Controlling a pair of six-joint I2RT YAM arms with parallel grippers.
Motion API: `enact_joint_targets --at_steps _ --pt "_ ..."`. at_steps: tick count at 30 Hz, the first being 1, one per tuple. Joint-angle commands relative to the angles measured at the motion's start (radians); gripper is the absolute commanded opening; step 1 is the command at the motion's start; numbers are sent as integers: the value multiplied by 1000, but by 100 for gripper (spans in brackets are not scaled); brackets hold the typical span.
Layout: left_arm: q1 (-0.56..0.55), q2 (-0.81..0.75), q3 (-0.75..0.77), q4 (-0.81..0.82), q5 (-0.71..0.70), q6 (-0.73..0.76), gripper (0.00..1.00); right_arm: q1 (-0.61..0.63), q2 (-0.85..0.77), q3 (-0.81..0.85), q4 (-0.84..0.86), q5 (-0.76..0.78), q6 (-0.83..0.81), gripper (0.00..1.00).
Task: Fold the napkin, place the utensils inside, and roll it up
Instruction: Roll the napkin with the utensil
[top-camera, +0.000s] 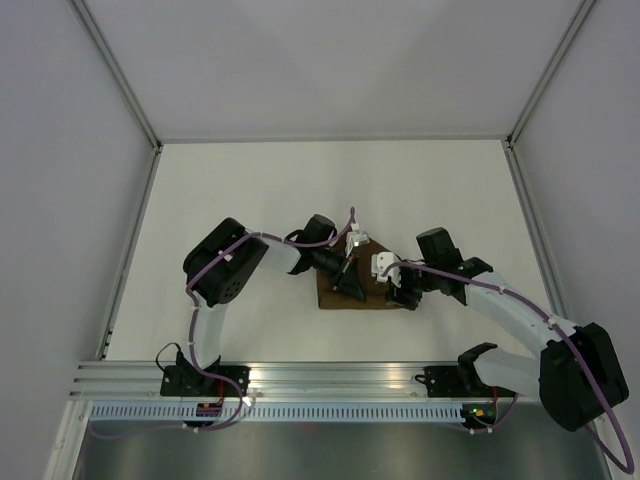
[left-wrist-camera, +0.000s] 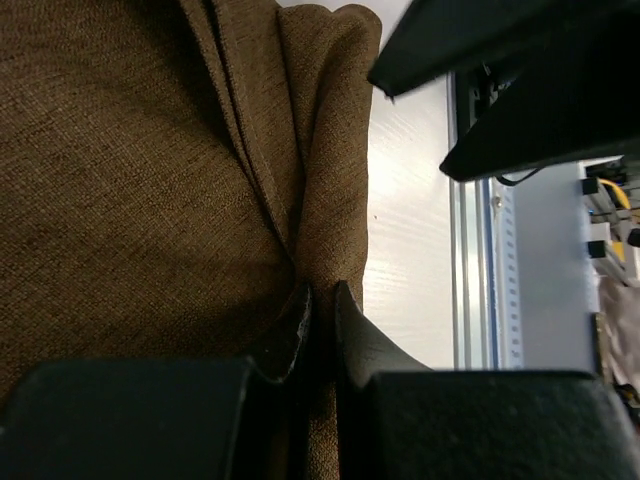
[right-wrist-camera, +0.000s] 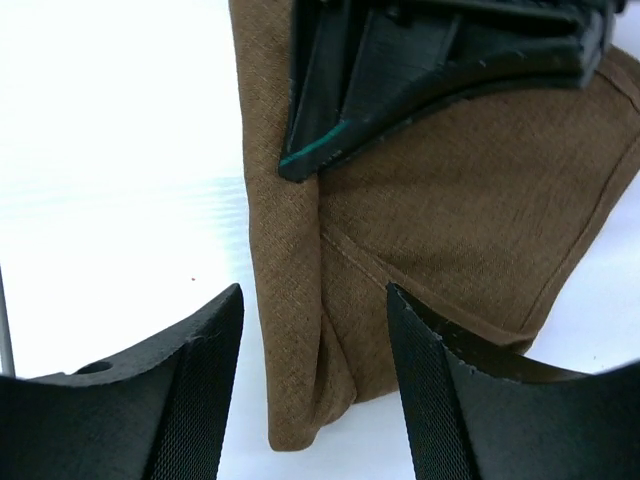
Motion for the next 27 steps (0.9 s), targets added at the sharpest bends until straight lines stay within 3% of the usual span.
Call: enact_joint_targets --at_steps 1,9,16,20,22,23,25,27 --pt "7 87 -36 -197 -81 10 2 71 -24 -17 106 59 -9 65" --pt "19 103 -2 -221 -83 6 2 266 -3 -103 204 208 17 65" --pt "23 104 18 -233 -78 10 2 349 69 -135 301 319 35 64" --pt "24 86 19 -241 -89 15 2 365 108 -135 307 338 28 47" --pt "27 58 18 -237 -94 12 6 366 120 -138 304 343 25 44" --pt "27 46 18 -235 -94 3 15 366 123 -137 301 349 23 41" --pt "27 -4 12 -215 -101 -2 25 366 138 -135 293 352 18 37" --pt "27 -46 1 -200 -127 -2 31 368 147 -137 281 357 15 27"
